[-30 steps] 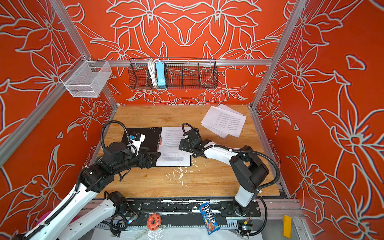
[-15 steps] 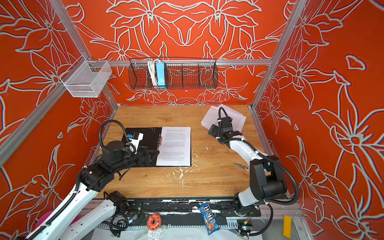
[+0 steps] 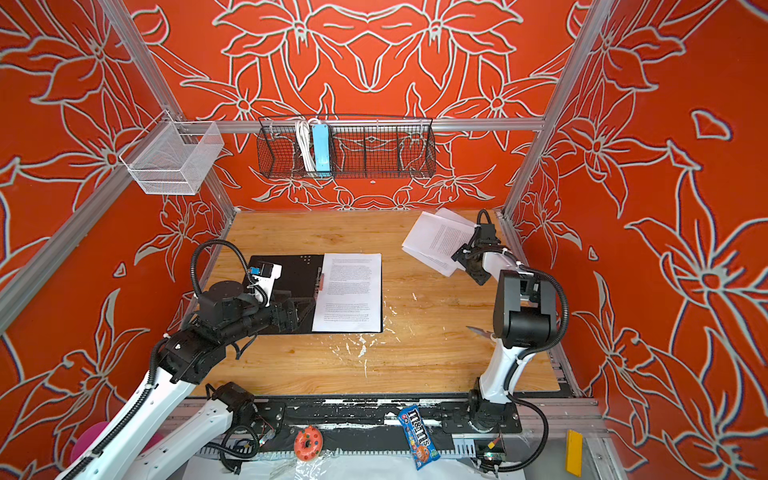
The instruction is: Put the files into the folder
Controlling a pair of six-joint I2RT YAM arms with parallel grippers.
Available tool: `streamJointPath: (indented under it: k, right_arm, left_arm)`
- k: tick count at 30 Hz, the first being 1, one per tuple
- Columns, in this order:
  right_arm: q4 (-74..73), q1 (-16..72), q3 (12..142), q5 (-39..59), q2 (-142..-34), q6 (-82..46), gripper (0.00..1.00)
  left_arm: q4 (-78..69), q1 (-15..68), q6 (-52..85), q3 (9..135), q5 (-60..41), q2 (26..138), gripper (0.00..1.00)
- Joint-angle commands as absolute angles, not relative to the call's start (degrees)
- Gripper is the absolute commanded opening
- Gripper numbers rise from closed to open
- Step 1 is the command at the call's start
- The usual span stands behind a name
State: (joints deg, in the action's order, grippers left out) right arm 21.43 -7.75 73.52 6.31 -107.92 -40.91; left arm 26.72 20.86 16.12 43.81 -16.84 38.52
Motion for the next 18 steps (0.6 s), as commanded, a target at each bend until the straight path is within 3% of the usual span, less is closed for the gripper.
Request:
streamJointPath:
  k: [1,18]
  right_arm:
    - [25.4,-7.4,80.9,9.4,-112.7,-39.9,0.9]
    - [33.9,-2.9,106.3,22.7,-133.1,-37.4,0.87]
  left_arm:
    - [24.7,18.9,16.6,43.0,-20.2,38.7,0.98]
    - [20.6,12.5,20.4,41.8,-29.4,38.9,0.98]
